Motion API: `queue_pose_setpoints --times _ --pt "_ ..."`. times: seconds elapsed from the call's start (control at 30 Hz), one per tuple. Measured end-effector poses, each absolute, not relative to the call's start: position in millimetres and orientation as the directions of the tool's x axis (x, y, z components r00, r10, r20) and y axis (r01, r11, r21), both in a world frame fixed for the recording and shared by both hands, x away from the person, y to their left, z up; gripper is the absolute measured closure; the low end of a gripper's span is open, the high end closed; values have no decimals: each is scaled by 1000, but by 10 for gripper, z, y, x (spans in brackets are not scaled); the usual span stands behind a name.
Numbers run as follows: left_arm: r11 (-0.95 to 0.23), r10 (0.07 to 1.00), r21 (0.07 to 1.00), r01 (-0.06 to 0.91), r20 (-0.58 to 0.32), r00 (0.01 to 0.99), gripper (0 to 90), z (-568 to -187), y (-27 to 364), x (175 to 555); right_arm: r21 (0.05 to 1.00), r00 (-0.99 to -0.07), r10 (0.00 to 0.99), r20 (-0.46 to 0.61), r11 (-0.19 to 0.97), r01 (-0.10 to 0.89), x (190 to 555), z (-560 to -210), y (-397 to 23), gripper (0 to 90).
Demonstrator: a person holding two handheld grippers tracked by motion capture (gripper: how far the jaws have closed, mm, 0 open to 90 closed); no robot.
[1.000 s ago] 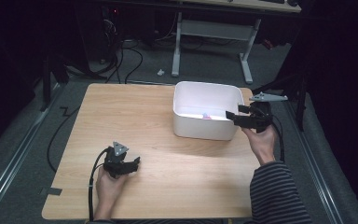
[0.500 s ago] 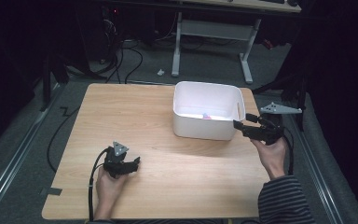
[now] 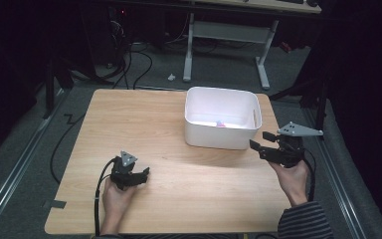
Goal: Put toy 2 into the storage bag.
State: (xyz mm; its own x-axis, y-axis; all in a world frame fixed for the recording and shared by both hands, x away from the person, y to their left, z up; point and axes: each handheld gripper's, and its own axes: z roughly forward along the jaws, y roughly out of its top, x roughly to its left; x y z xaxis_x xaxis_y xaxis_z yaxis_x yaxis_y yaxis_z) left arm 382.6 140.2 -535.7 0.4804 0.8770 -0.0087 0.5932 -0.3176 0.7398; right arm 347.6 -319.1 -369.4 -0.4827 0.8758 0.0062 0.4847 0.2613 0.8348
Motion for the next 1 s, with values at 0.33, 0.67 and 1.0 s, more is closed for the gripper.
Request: queue_pose_setpoints --times 0.33,0.67,1.0 --pt "-318 877 740 593 -8 480 256 -5357 1401 3825 832 -470 882 34 235 502 3297 -3933 -3232 399" --pt "-318 877 740 593 -9 481 256 -5357 1401 3825 826 -469 881 64 217 521 3266 -4224 -3180 406" --pt "-318 877 740 593 -9 481 256 -5357 1401 3825 824 -482 872 84 211 526 3292 -4395 -3064 410"
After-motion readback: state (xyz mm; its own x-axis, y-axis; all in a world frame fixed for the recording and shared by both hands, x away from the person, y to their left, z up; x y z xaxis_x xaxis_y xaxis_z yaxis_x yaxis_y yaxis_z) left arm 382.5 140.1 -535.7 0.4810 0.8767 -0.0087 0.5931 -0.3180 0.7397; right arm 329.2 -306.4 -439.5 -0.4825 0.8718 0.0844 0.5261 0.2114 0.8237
